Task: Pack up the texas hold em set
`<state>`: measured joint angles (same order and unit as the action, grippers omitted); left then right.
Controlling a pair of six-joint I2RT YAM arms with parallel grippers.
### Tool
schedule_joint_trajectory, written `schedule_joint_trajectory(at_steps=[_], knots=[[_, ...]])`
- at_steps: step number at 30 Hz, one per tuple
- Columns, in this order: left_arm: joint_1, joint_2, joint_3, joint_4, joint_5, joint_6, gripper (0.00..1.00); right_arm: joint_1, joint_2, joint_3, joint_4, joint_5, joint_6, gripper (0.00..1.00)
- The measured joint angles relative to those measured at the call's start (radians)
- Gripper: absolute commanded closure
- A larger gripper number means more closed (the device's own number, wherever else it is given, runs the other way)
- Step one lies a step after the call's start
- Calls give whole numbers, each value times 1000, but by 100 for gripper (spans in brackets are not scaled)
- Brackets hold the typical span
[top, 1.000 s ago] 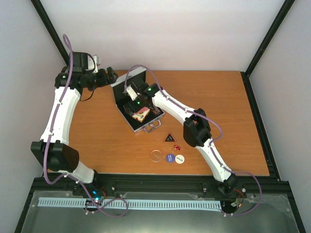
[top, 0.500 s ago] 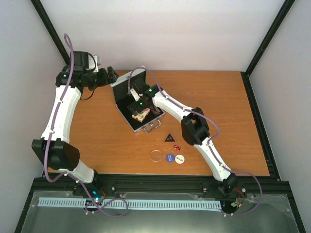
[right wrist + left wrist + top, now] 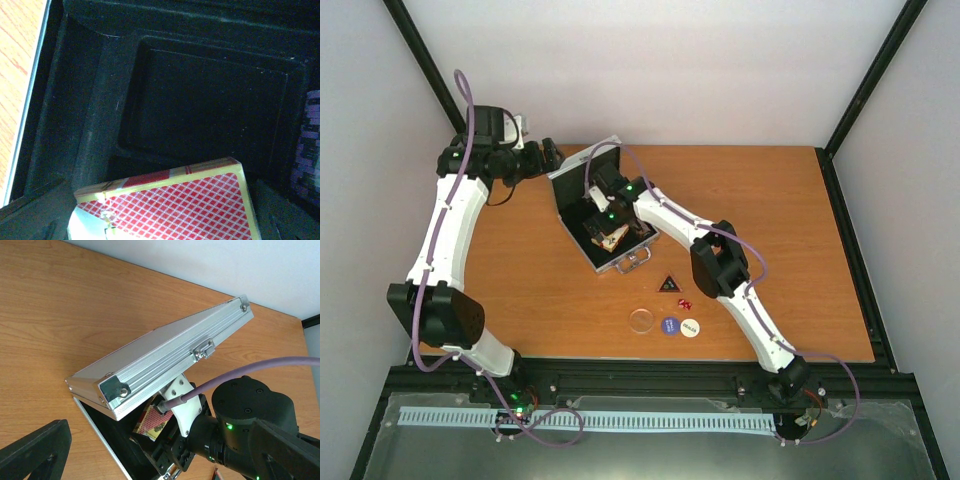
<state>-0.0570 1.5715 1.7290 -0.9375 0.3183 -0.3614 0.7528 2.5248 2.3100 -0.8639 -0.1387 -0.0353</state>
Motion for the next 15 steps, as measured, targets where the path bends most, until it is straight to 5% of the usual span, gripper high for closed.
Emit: schedule_joint_trajectory(at_steps=[15], knots=[[0, 4, 0, 0, 0, 0, 0, 0, -110, -179, 13, 23, 70, 0]])
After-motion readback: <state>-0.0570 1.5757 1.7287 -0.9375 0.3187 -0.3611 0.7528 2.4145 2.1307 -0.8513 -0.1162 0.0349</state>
